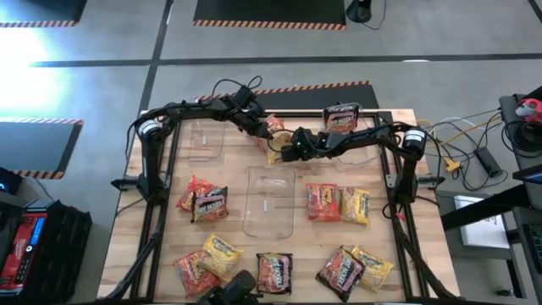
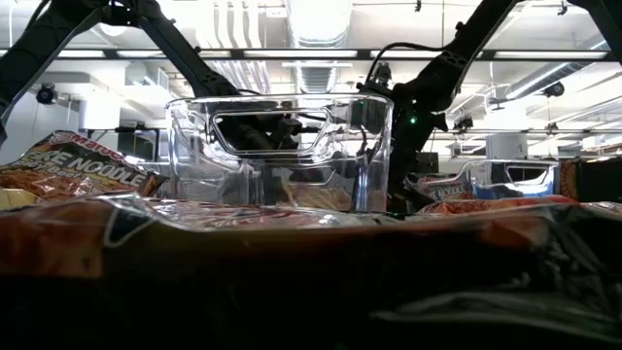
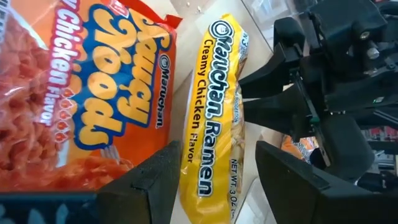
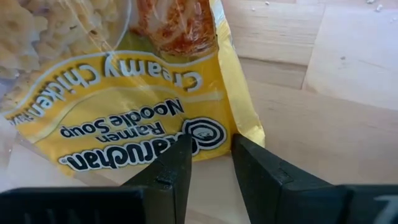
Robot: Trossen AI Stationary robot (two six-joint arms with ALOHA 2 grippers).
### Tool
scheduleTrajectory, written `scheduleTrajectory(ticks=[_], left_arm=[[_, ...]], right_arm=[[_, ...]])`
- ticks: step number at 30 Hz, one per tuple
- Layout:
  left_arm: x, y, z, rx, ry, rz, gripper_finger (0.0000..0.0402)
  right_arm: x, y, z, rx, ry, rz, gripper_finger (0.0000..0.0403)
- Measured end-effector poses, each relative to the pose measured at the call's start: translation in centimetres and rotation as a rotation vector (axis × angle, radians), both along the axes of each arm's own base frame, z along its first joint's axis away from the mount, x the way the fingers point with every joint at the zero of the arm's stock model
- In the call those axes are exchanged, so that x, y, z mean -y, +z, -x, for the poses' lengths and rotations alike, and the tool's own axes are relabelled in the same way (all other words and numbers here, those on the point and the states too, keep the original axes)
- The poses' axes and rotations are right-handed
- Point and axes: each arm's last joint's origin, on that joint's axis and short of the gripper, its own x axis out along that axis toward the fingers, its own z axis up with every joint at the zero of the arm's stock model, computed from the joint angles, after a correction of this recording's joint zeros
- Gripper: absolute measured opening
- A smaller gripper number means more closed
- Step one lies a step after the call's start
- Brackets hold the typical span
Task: Sort Maruchan noodles
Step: Put the yellow noodle pack into the center transparent bin
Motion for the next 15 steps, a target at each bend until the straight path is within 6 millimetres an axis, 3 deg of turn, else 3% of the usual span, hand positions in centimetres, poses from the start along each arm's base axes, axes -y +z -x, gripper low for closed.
scheduleTrajectory(ticks=[7, 15], left_arm=[[1.6, -0.6, -1.3, -0.016, -0.049, 0.012, 0.019], [1.5, -0.9, -1.3, -0.05, -0.012, -0.008, 0.019]], right_arm=[[0.0, 0.0, 0.0, -0.006, 0.015, 0.008, 0.0109], [-0.3, 0.0, -0.1, -0.012, 0.059, 0.035, 0.0109]])
